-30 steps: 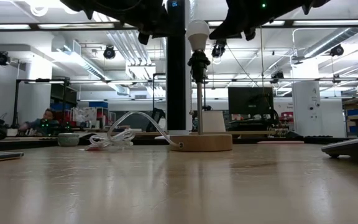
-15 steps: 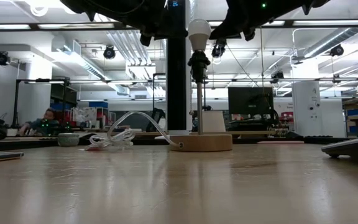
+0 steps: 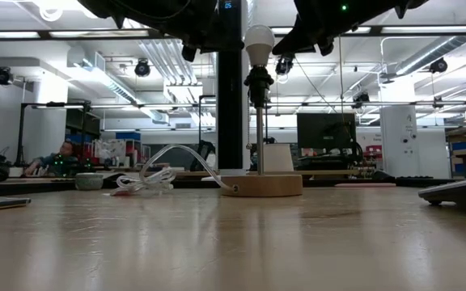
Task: Screw lightbulb
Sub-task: Insert the lightbulb into the lamp
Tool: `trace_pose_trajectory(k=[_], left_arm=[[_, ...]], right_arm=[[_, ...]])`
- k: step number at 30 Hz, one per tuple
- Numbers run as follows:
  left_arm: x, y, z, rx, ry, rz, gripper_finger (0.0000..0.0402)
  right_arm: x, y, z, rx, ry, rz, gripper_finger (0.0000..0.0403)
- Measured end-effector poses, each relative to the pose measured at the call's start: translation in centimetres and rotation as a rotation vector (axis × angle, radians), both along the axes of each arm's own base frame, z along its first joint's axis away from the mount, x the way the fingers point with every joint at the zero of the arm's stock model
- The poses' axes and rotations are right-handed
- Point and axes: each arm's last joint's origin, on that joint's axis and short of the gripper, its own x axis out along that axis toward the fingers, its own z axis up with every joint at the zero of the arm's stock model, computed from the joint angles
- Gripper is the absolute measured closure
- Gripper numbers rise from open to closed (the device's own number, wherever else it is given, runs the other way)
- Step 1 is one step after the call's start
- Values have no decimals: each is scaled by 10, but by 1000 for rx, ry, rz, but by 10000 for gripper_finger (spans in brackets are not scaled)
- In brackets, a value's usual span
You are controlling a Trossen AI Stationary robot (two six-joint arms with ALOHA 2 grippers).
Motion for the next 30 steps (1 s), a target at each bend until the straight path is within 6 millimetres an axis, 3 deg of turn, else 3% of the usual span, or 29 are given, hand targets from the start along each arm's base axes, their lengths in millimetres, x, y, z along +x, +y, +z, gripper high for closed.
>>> trace_pose_trajectory(k=[30], left_arm=[[0,-1,2,17,-9,-9,401]], right_arm=[[0,2,6,-61,-30,9,403]])
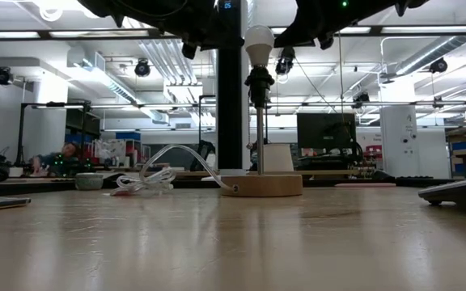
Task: Screw lightbulb
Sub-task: Insert the lightbulb into the lamp
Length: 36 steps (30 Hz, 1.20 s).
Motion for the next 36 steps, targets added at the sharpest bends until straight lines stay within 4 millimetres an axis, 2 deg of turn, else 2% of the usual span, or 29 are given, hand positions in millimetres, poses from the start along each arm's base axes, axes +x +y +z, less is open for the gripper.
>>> trace_pose_trajectory(k=[13,21,30,36], left_arm=[[0,1,0,2,-1,13,401],[0,4,-2,10,6,85,401],[-3,3,-1,2,26,83,401],[-11,0,4,-41,34,86,401]], right_arm=[[0,4,-3,67,2,12,403],[-4,9,-1,91,3,55,403],[-7,9,1,87,3,33,403],[-10,6,-1,65,32,-50,403]])
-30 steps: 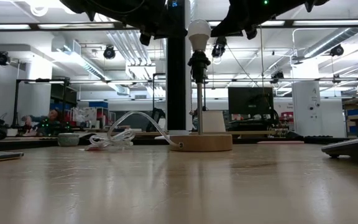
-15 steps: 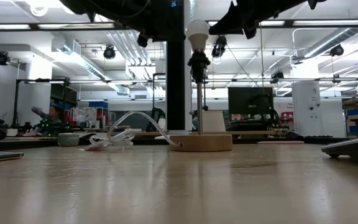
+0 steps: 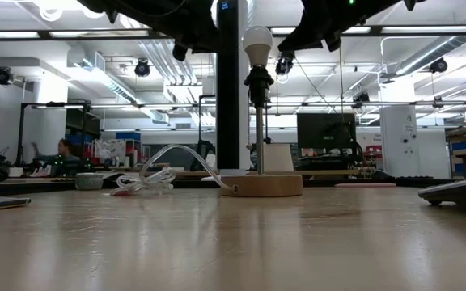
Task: Screw lightbulb
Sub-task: Insert the lightbulb into the lamp
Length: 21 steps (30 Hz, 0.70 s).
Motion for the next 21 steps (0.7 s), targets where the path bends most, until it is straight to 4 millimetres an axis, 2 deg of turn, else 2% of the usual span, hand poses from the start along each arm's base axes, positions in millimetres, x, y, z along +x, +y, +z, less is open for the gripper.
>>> trace_pose_trajectory(k=[7,21], left_arm=[[3,-4,5,6,-59,-115,401],[10,-2,0,16,-66,-110,401]], right_arm=[[0,-9,3,-59,-3,-44,403],[5,-12,5,-69,-49,48,403]])
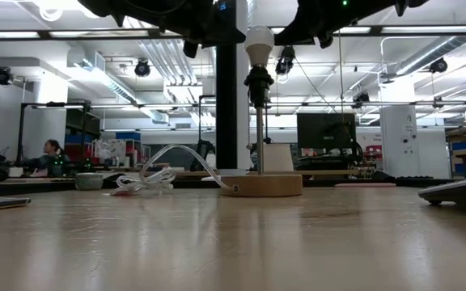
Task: Screw lightbulb
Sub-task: Insert the lightbulb into the lamp
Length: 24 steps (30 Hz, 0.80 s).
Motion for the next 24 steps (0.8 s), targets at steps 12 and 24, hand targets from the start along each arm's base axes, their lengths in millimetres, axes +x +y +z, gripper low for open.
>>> trace_pose_trajectory(k=[12,24], left_arm=[[0,0,-1,0,5,6,401],[-2,2,-1,6,16,55,401]], right_arm=[[0,8,0,46,-12,55,403],[-2,11,1,74,-13,80,403]])
